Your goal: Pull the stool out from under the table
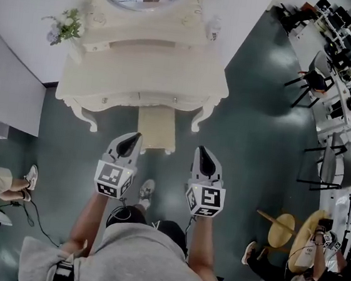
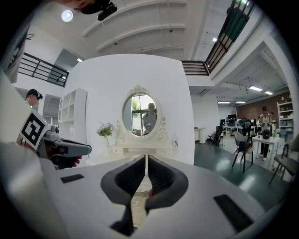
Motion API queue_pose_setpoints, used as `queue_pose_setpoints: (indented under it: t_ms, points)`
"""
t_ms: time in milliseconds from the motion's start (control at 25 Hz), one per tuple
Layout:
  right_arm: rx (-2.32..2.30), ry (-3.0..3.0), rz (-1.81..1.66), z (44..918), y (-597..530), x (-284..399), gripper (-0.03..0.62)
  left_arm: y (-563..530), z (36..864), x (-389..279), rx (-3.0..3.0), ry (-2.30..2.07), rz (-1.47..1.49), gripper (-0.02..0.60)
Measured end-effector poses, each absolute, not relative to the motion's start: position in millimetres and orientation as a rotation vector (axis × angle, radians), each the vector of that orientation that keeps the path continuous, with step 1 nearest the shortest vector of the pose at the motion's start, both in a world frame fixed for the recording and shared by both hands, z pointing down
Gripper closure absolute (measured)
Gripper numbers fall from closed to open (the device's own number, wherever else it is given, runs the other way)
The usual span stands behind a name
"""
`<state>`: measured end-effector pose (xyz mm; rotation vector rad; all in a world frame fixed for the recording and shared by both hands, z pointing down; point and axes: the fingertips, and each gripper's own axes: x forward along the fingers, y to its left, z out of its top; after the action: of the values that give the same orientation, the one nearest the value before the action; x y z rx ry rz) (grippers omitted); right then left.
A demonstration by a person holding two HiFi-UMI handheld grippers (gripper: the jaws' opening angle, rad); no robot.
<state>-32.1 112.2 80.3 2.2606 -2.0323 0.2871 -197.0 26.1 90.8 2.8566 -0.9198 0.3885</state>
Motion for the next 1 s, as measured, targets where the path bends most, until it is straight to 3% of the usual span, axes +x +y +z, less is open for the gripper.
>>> queue_pose_setpoints:
  t_ms: [1000]
  points:
    - [1.949, -2.116, 0.598, 305, -35, -15, 0.566, -84, 314, -187, 2.544, -1.087, 0.542, 0.581]
